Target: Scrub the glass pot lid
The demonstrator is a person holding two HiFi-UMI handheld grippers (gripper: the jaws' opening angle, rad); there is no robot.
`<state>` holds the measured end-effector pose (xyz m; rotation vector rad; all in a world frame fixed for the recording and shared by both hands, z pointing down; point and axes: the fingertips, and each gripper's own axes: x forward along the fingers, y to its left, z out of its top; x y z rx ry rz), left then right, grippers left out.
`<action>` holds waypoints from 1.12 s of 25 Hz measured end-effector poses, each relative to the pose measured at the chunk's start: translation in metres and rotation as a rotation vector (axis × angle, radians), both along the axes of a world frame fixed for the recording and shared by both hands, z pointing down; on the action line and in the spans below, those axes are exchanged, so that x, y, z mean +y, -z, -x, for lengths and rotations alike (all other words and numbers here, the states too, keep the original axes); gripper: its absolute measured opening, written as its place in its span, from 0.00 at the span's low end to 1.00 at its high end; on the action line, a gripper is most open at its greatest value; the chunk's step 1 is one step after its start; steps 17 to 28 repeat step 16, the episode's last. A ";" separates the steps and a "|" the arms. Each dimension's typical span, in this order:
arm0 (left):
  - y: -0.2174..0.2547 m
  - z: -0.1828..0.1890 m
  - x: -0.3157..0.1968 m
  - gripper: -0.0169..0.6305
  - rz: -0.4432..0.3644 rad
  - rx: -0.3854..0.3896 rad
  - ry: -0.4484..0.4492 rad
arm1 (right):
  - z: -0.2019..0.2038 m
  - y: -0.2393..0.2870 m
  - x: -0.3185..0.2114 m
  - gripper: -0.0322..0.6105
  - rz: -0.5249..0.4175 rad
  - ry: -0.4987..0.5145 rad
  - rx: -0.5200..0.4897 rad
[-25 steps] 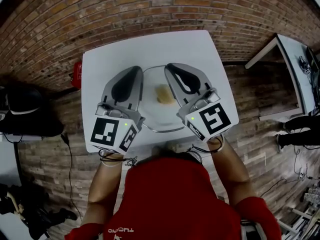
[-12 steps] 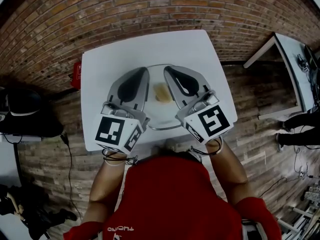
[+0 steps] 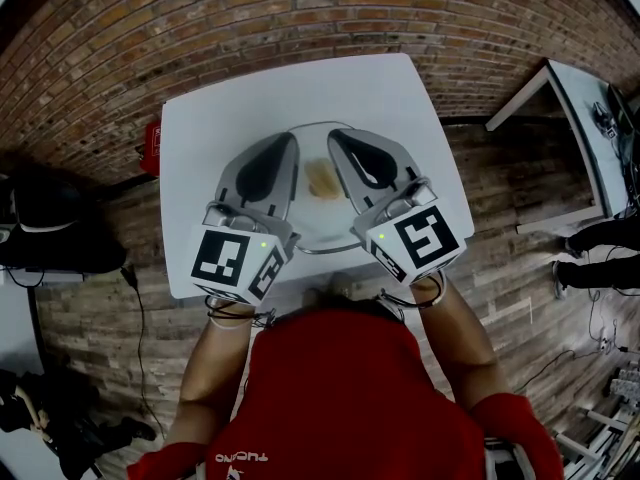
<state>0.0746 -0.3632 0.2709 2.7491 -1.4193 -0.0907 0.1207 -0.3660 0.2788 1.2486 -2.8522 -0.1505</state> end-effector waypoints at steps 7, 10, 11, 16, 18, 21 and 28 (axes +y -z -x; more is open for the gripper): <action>-0.002 0.001 0.002 0.05 0.008 0.009 -0.002 | 0.000 -0.002 0.002 0.10 0.009 -0.006 0.002; -0.002 0.003 0.001 0.05 0.010 0.014 -0.001 | 0.002 -0.002 0.002 0.10 0.010 -0.007 0.002; -0.002 0.003 0.001 0.05 0.010 0.015 -0.002 | 0.003 -0.002 0.002 0.10 0.011 -0.007 0.002; -0.004 0.004 0.003 0.05 0.014 0.021 -0.007 | 0.003 -0.004 0.004 0.10 0.012 -0.010 0.004; -0.004 0.004 0.003 0.05 0.014 0.021 -0.007 | 0.003 -0.004 0.004 0.10 0.012 -0.010 0.004; -0.004 0.004 0.003 0.05 0.014 0.021 -0.007 | 0.003 -0.004 0.004 0.10 0.012 -0.010 0.004; -0.004 0.004 0.003 0.05 0.014 0.021 -0.007 | 0.003 -0.004 0.004 0.10 0.012 -0.010 0.004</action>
